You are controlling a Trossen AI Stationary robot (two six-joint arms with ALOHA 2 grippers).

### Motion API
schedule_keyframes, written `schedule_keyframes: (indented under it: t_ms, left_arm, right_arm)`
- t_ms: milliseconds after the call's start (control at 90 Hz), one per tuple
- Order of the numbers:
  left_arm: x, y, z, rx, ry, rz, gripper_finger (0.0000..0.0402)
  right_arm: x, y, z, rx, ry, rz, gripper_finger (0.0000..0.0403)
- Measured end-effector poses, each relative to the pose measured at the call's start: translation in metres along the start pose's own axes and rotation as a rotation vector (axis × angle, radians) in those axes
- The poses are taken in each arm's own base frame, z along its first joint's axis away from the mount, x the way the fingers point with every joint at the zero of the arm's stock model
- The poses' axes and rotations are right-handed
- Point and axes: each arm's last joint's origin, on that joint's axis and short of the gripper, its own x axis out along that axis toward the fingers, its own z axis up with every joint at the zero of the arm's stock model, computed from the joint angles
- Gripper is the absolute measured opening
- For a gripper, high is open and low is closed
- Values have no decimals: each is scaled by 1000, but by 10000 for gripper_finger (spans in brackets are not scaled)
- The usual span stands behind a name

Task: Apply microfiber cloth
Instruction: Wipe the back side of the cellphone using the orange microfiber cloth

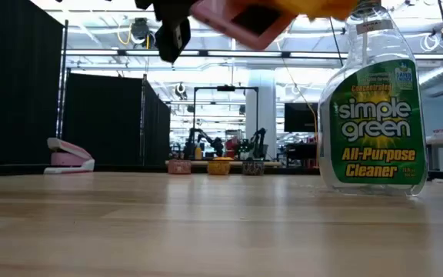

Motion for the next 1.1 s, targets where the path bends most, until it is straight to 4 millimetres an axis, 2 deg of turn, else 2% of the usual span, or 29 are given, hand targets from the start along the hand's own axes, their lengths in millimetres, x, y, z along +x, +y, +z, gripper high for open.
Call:
schedule_keyframes:
  t_ms: [144,233,333,511,611,722,867,933,1033,1100]
  left_arm:
    - [-1,-2,1,-8,1,-18,16]
    - [-1,-2,-1,-5,17,-23,16]
    - [-1,-2,-5,4,45,-23,16]
    - [0,-2,-6,18,47,-23,16]
    - [0,-2,-5,17,31,-18,16]
    - [0,-2,-1,10,2,-9,16]
    - [-1,-3,1,-2,-15,-7,16]
    - [-1,-4,-1,0,2,-4,16]
    - [-2,-6,-3,16,25,-39,16]
    - [-2,-6,-3,19,27,-45,16]
  right_arm:
    - [-1,-30,16,56,-48,-41,19]
    - [-1,-33,20,83,-56,-26,19]
    - [1,-22,18,102,-38,56,19]
    - [2,17,4,73,21,195,19]
    - [2,21,2,59,28,203,19]
    - [-2,5,4,13,7,134,19]
    - [-9,-42,16,56,-25,73,19]
    - [-11,-56,18,79,-32,56,19]
    - [-15,-66,19,125,-46,30,19]
    - [-18,-61,19,149,-47,55,19]
